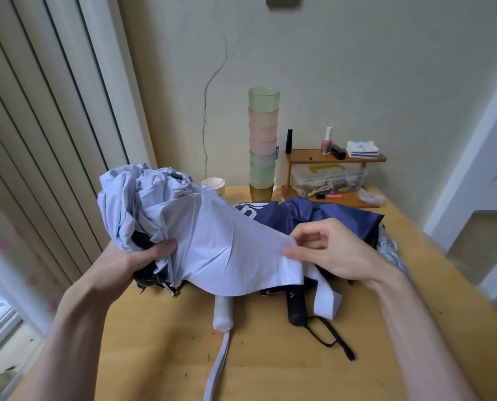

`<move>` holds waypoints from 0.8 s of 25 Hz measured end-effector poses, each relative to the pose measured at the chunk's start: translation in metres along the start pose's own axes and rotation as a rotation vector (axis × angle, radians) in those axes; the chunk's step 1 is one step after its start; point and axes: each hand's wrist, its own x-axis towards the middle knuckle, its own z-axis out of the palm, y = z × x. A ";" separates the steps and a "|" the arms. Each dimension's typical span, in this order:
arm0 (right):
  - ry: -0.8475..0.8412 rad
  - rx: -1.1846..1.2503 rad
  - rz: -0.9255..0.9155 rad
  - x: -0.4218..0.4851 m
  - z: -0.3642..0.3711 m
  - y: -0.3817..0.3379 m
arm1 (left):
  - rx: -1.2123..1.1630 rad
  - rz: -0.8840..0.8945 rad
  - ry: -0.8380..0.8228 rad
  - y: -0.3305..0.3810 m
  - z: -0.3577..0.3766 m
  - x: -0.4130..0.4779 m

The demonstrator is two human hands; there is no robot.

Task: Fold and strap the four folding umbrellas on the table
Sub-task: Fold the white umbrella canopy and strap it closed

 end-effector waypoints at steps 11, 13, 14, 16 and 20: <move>-0.136 0.026 -0.088 0.000 0.007 -0.010 | 0.028 -0.055 0.009 0.002 0.002 -0.003; -0.106 -0.072 -0.062 0.003 0.017 -0.015 | 0.035 -0.066 0.010 0.001 0.004 -0.002; -0.085 -0.120 -0.060 0.004 0.020 -0.017 | 0.039 -0.066 0.016 0.000 0.003 -0.001; -0.023 -0.204 -0.089 0.006 0.017 -0.012 | 0.040 -0.055 0.046 0.001 0.002 0.000; -0.005 -0.064 -0.077 0.000 0.003 -0.008 | 0.041 -0.043 0.082 0.004 0.005 0.002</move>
